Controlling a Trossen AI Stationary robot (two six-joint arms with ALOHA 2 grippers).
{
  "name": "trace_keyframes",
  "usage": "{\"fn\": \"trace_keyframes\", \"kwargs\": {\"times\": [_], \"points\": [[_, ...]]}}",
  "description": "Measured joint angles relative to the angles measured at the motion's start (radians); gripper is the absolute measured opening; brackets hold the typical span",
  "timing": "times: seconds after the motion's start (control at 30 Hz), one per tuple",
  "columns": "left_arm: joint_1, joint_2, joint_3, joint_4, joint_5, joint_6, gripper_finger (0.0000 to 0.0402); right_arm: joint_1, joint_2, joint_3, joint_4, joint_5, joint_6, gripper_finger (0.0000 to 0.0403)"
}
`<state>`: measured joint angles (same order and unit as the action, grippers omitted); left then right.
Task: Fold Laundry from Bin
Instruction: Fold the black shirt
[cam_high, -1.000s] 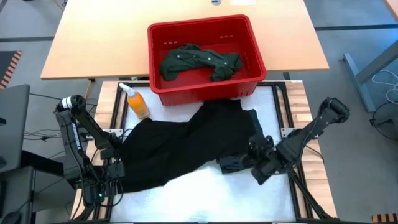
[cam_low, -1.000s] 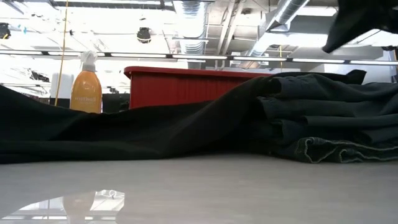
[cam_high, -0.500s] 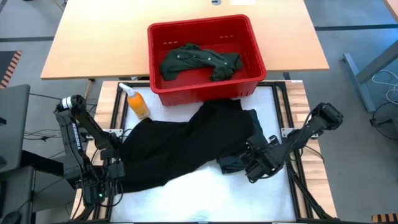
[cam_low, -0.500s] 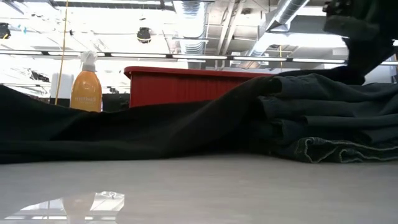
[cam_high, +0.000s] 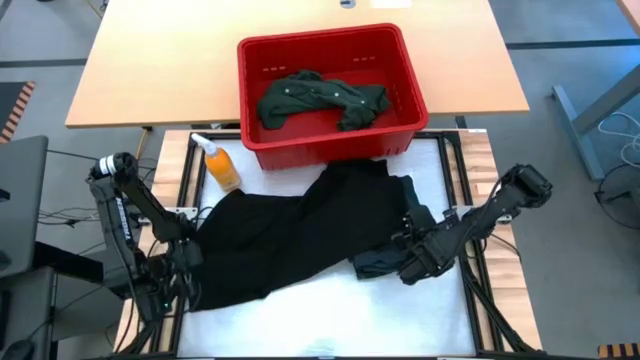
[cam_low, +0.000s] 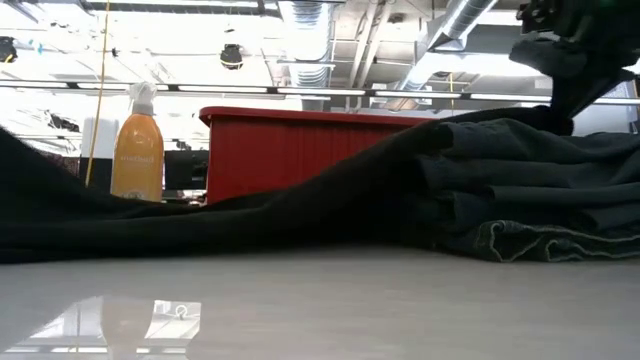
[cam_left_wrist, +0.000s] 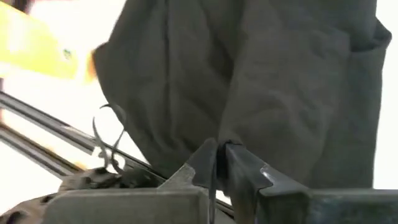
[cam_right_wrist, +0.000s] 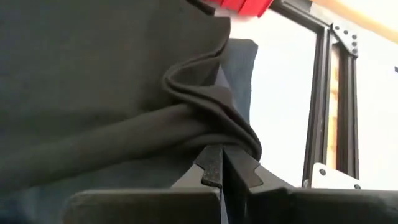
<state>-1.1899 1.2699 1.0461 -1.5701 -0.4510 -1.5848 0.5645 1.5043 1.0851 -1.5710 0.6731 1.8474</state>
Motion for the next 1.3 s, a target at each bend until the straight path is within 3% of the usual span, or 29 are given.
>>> {"fn": "trace_keyframes", "kwargs": {"times": [0.17, 0.37, 0.43, 0.5, 0.57, 0.63, 0.77, 0.93, 1.13, 1.3], "points": [[0.061, -0.017, -0.006, 0.000, 0.095, -0.019, 0.0062, -0.036, 0.000, 0.000, 0.000, 0.007, -0.047, 0.0021], [0.137, -0.017, -0.001, 0.000, 0.203, 0.126, 0.0123, -0.068, 0.000, 0.000, 0.001, 0.011, -0.110, 0.0021], [0.146, -0.017, 0.016, 0.002, 0.174, 0.212, 0.0137, -0.071, 0.000, 0.000, 0.000, 0.017, -0.124, 0.0021], [0.146, -0.019, 0.046, 0.032, 0.079, 0.269, 0.0145, -0.070, 0.000, 0.000, 0.000, 0.025, -0.128, 0.0021], [0.146, -0.026, 0.073, 0.155, -0.023, 0.357, 0.0147, -0.067, 0.000, 0.000, 0.000, 0.033, -0.128, 0.0021], [0.143, -0.029, 0.072, 0.376, -0.060, 0.500, 0.0148, -0.059, 0.000, 0.000, 0.000, 0.033, -0.128, 0.0021], [0.127, 0.024, 0.019, 0.708, 0.117, 0.759, 0.0149, -0.036, 0.000, 0.000, 0.000, 0.059, -0.129, 0.0021], [0.144, 0.146, -0.004, 0.680, 0.218, 0.686, 0.0149, -0.028, 0.000, 0.000, 0.000, 0.116, -0.132, 0.0021], [0.166, 0.334, -0.004, 0.741, 0.226, 0.775, 0.0149, -0.021, 0.000, 0.000, 0.000, 0.138, -0.154, 0.0021], [0.181, 0.446, -0.004, 0.737, 0.212, 0.729, 0.0149, -0.019, 0.000, 0.000, 0.000, 0.143, -0.185, 0.0021]]}}
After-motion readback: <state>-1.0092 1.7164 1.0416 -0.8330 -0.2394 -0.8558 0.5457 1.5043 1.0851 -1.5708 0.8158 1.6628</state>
